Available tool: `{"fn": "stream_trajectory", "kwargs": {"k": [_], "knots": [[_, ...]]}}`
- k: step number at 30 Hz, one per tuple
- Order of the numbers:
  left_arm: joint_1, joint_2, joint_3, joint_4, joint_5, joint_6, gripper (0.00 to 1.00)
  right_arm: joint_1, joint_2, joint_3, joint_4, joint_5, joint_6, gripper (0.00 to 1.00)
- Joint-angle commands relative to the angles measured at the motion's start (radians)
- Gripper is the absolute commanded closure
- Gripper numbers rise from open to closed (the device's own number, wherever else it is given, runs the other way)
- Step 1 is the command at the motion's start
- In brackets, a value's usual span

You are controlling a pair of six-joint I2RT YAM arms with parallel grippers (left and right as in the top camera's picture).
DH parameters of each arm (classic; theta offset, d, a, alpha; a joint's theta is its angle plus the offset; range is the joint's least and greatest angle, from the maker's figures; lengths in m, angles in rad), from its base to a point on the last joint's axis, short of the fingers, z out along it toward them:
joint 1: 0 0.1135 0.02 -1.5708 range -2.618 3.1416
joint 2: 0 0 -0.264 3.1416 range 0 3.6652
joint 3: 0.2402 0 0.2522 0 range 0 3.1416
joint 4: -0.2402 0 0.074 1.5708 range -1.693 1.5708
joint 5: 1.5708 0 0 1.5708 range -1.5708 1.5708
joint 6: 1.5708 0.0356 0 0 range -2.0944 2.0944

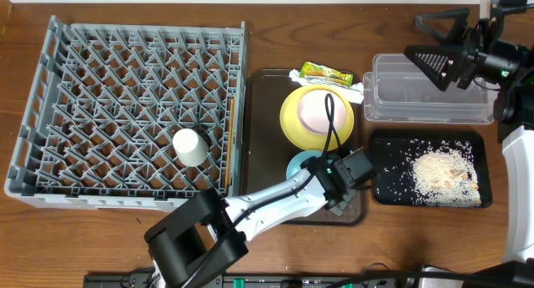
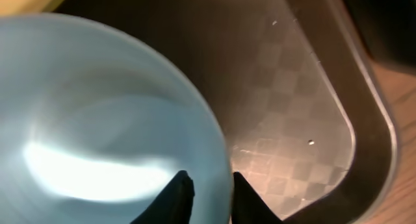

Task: Sort waste into correct bins and load items into the dishwasher
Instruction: 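Grip the light-blue bowl rim and lift it toward the rack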

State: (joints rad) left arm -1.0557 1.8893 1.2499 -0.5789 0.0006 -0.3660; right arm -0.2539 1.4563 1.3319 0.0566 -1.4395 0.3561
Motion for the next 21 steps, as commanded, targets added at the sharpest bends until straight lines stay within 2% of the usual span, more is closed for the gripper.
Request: {"fn": "stream_trajectory", "kwargs": {"k": [1, 2, 3, 5, 13, 17, 21], "knots": [[0.0, 0.001, -0.014, -0.002, -0.02, 0.002, 0.81, -0.007, 0.003, 0.0, 0.0, -0.001, 0.002, 0.01], [0.0, 0.0, -0.014, -0.002, -0.02, 0.002, 0.81, -0.007, 0.002, 0.0, 0.0, -0.001, 0.002, 0.01], [0.0, 0.0, -0.014, -0.002, -0.02, 0.002, 0.87, -0.007, 0.003, 0.0, 0.0, -0.001, 0.002, 0.01], [0.0, 0.0, -0.014, -0.002, -0.021, 0.002, 0.92, -0.007, 0.002, 0.0, 0.0, -0.001, 0.002, 0.01], [0.011, -0.061, 0.013, -0.031, -0.021, 0.032, 0.93, -0.007, 0.003, 0.0, 0.0, -0.001, 0.002, 0.01], [0.085, -0.216, 0.072, -0.073, -0.015, 0.032, 0.93, -0.007, 0.002, 0.0, 0.0, -0.001, 0.002, 0.01], [0.229, -0.417, 0.088, -0.079, 0.007, 0.031, 0.93, -0.007, 0.002, 0.0, 0.0, -0.001, 0.002, 0.01]]}}
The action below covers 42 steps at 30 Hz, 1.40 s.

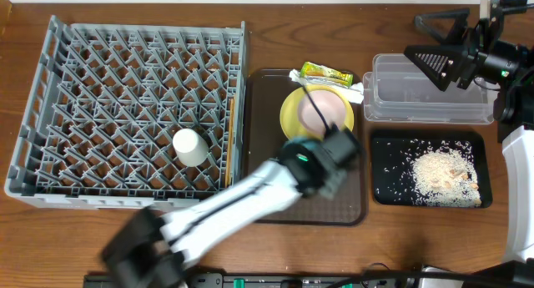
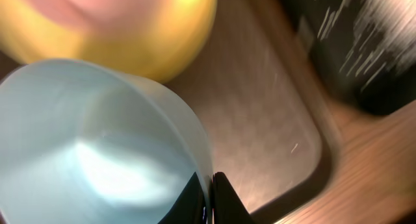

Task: Sort waste into correct bins and load items into the dishwasher
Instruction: 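Grip the light-blue bowl rim and lift it toward the rack, then place the light-blue bowl into the dish rack and release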

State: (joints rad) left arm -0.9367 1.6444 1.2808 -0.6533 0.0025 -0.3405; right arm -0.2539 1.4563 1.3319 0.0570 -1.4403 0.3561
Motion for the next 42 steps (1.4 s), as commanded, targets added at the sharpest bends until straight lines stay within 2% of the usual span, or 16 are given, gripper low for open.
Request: {"fn": "stream_trajectory", "kwargs": {"k": [1, 4, 6, 7, 9, 14, 16, 18, 20, 25, 34, 40, 42], "knots": [[0.159, -0.217, 0.057, -0.004, 0.035, 0.006, 0.92, -0.007, 0.002, 0.0, 0.0, 0.0, 0.002, 0.01], [0.322, -0.313, 0.057, 0.007, 0.197, 0.006, 0.93, -0.007, 0.003, 0.0, 0.0, 0.0, 0.002, 0.01], [0.455, -0.348, 0.057, 0.026, 0.367, 0.006, 0.93, -0.007, 0.002, 0.0, 0.0, 0.0, 0.002, 0.01], [0.562, -0.353, 0.057, 0.046, 0.526, 0.006, 0.93, -0.007, 0.003, 0.0, 0.0, 0.0, 0.002, 0.01], [0.694, -0.34, 0.057, 0.077, 0.753, 0.005, 0.92, -0.007, 0.003, 0.0, 0.0, 0.0, 0.002, 0.01], [0.944, -0.225, 0.057, 0.179, 1.241, -0.048, 0.92, -0.007, 0.002, 0.0, 0.0, 0.0, 0.002, 0.01], [1.022, -0.12, 0.056, 0.256, 1.467, -0.097, 0.92, -0.007, 0.003, 0.0, 0.0, 0.0, 0.002, 0.01], [1.053, -0.044, 0.057, 0.307, 1.571, -0.133, 0.92, -0.007, 0.003, 0.0, 0.0, 0.0, 0.002, 0.01], [1.11, 0.108, 0.056, 0.316, 1.571, -0.163, 0.92, -0.007, 0.003, 0.0, 0.0, 0.0, 0.002, 0.01], [1.141, 0.215, 0.056, 0.316, 1.571, -0.163, 0.92, -0.007, 0.003, 0.0, 0.0, 0.0, 0.002, 0.01], [1.146, 0.312, 0.056, 0.317, 1.567, -0.161, 0.92, -0.007, 0.003, 0.0, 0.0, 0.0, 0.002, 0.01], [1.193, 0.317, 0.056, 0.319, 1.48, -0.154, 0.92, -0.007, 0.003, 0.0, 0.0, 0.0, 0.002, 0.01], [1.205, 0.317, 0.056, 0.319, 1.451, -0.151, 0.87, -0.007, 0.003, 0.0, 0.0, 0.0, 0.002, 0.01]]}}
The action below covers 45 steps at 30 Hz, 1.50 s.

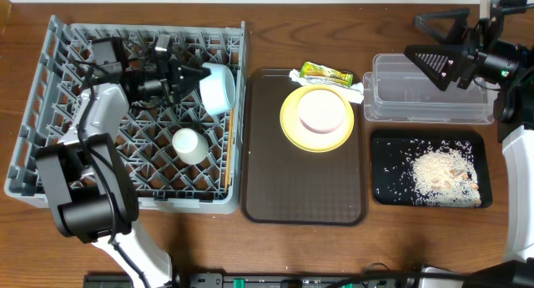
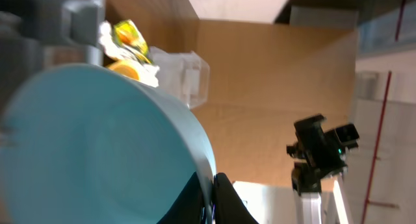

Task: Sort waste into correct bins and load items into the dishwasher
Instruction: 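Place the light-blue bowl into the dish rack and release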

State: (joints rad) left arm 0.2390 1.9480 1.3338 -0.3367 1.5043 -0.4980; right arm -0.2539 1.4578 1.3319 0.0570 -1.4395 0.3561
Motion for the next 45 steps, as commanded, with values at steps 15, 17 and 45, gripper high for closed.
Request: {"fn": "stream_trajectory", "kwargs": {"k": [15, 17, 45], "knots": [[0.145, 0.01, 0.001, 0.001, -0.189, 0.01, 0.62, -0.007, 0.001, 0.0, 0.0, -0.001, 0.002, 0.01], [0.164, 0.0, 0.001, -0.021, -0.189, 0.01, 0.62, -0.007, 0.001, 0.0, 0.0, -0.001, 0.002, 0.01], [-0.268, -0.501, 0.001, -0.302, -1.317, 0.158, 0.92, -0.007, 0.001, 0.0, 0.0, -0.001, 0.002, 0.01]]}}
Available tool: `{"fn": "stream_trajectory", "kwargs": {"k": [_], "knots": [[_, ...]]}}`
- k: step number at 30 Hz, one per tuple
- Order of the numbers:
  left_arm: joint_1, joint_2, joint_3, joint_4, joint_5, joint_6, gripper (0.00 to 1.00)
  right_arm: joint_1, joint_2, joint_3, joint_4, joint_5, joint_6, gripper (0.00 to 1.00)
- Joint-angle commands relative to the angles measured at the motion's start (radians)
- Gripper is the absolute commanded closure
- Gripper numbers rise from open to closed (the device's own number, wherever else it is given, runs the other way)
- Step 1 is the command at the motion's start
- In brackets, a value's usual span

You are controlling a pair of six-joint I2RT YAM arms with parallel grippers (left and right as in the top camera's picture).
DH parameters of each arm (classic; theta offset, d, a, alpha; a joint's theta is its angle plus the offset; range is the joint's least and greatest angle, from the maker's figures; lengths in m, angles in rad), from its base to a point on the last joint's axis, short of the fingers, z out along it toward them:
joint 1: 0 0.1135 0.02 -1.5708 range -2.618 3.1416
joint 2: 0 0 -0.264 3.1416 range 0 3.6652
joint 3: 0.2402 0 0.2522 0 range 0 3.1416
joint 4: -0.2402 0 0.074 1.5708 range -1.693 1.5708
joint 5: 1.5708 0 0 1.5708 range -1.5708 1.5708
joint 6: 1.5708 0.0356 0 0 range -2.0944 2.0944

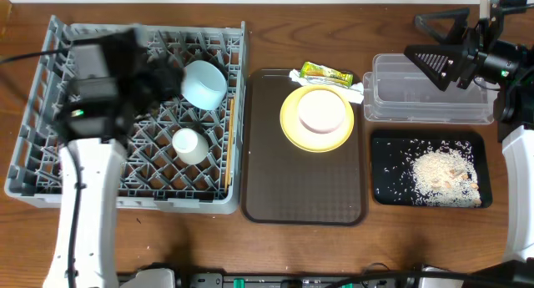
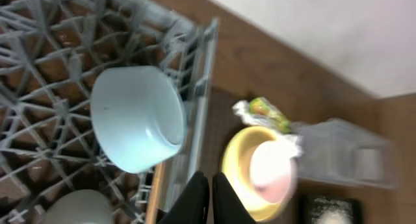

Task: Sort waste into correct bins and load items into the dishwasher
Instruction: 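Place the light-blue bowl into the dish rack and release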

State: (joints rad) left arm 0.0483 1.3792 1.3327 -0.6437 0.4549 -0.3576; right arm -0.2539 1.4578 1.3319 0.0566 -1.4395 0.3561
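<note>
A light blue bowl (image 1: 204, 83) lies tilted on its side in the back right part of the grey dish rack (image 1: 50, 113); it also shows in the left wrist view (image 2: 136, 117). My left gripper (image 1: 164, 78) hangs blurred just left of the bowl, apart from it. Its fingers (image 2: 197, 191) are shut with nothing between them. A white cup (image 1: 189, 145) sits in the rack nearer the front. A yellow plate (image 1: 317, 119) carrying a pink dish and a yellow-green wrapper (image 1: 325, 72) lie on the brown tray (image 1: 304, 188). My right gripper (image 1: 434, 42) hovers open at the far right.
A clear plastic container (image 1: 425, 100) stands at the back right. In front of it is a black tray (image 1: 392, 150) with spilled rice. The rack's right wall (image 2: 207, 62) runs beside the brown tray.
The left gripper held the blue bowl by its rim above the rack's back right corner. Now the bowl rests in the rack, let go, and the shut gripper sits back from it.
The left gripper's fingers straddled the rim of the blue bowl on the brown tray. Then they were shut on the rim with the bowl raised beside the yellow plate. Later the bowl was over the rack, and now it lies in the rack, free.
</note>
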Motion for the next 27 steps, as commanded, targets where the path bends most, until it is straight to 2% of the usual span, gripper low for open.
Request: {"fn": "stream_trajectory", "kwargs": {"k": [1, 7, 11, 16, 25, 27], "knots": [[-0.096, 0.093, 0.002, 0.014, -0.292, 0.017, 0.92, -0.007, 0.001, 0.0, 0.0, -0.001, 0.002, 0.01], [-0.109, 0.229, 0.002, 0.069, -0.291, 0.022, 0.92, -0.007, 0.001, 0.0, 0.0, -0.001, 0.002, 0.01], [-0.109, 0.288, 0.002, 0.111, -0.293, 0.085, 0.92, -0.007, 0.001, 0.0, 0.0, -0.001, 0.002, 0.01], [-0.109, 0.288, 0.002, 0.086, -0.346, 0.099, 0.92, -0.007, 0.001, 0.0, 0.0, -0.001, 0.002, 0.01], [-0.114, 0.199, 0.003, 0.084, -0.329, 0.094, 0.92, -0.007, 0.001, 0.0, 0.0, -0.001, 0.002, 0.01], [-0.124, 0.172, 0.003, 0.08, -0.278, 0.095, 0.92, -0.007, 0.001, 0.0, 0.0, -0.001, 0.002, 0.01]]}}
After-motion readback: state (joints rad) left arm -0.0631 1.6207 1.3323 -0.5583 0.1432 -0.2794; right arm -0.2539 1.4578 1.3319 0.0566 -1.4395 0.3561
